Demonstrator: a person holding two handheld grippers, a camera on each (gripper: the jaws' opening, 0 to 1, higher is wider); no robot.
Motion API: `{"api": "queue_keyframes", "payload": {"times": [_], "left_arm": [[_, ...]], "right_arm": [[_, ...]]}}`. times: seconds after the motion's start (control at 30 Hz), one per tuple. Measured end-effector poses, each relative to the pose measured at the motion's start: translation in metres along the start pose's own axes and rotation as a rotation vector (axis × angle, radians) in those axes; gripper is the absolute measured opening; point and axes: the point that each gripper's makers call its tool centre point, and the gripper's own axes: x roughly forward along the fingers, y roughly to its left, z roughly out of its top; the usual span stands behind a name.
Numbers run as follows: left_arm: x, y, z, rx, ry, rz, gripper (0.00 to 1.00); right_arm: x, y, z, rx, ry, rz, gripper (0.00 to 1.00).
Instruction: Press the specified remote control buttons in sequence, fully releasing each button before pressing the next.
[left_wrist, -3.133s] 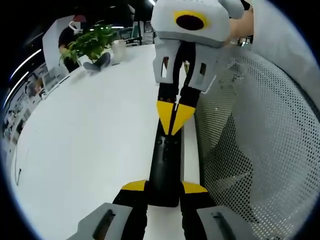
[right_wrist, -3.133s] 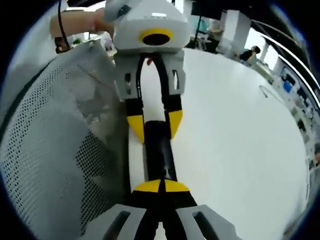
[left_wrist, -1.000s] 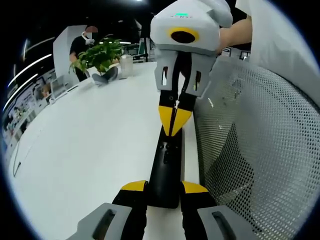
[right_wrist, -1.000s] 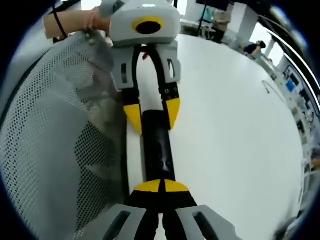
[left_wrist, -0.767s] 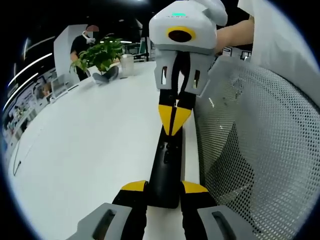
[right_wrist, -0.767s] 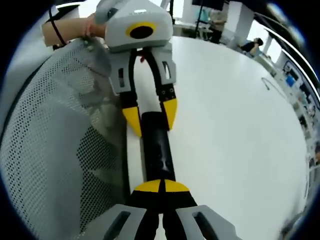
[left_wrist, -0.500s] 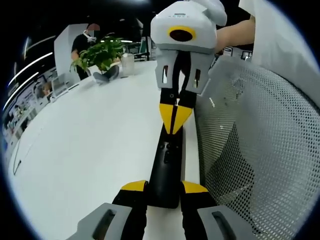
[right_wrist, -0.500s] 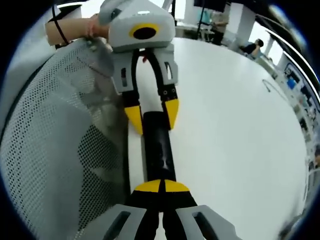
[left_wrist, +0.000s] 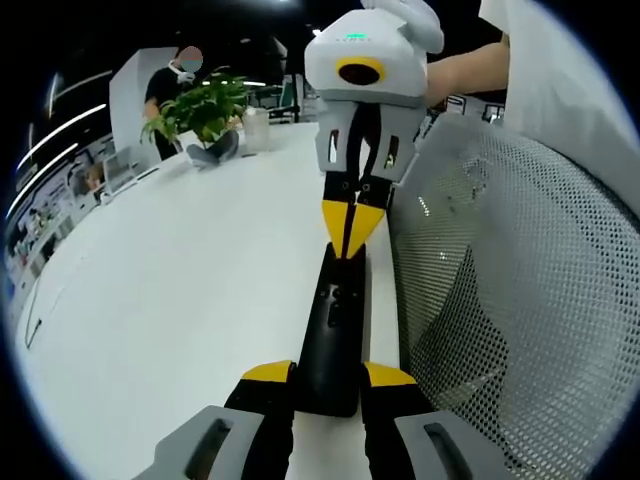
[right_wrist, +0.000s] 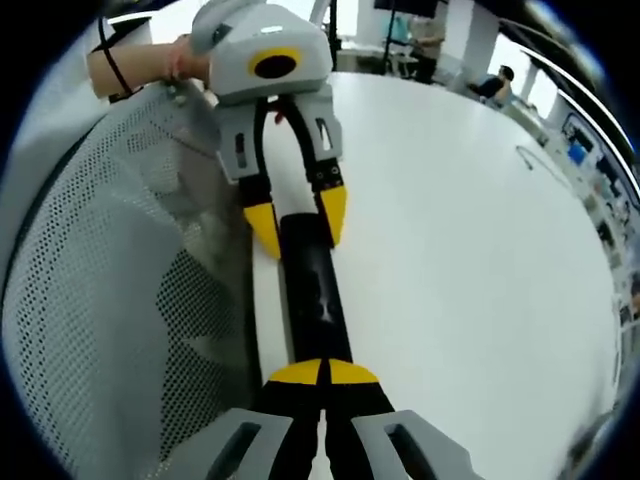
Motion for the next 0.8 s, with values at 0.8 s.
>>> {"api": "queue_keyframes", "payload": {"times": [0.8], "left_arm": [[-0.0006,-0.0004,0.0003,-0.002,-0.015,-0.006,0.25]], "right_arm": [[0.002,-0.002,0.0038,0.016,-0.023,-0.024,0.0]]}}
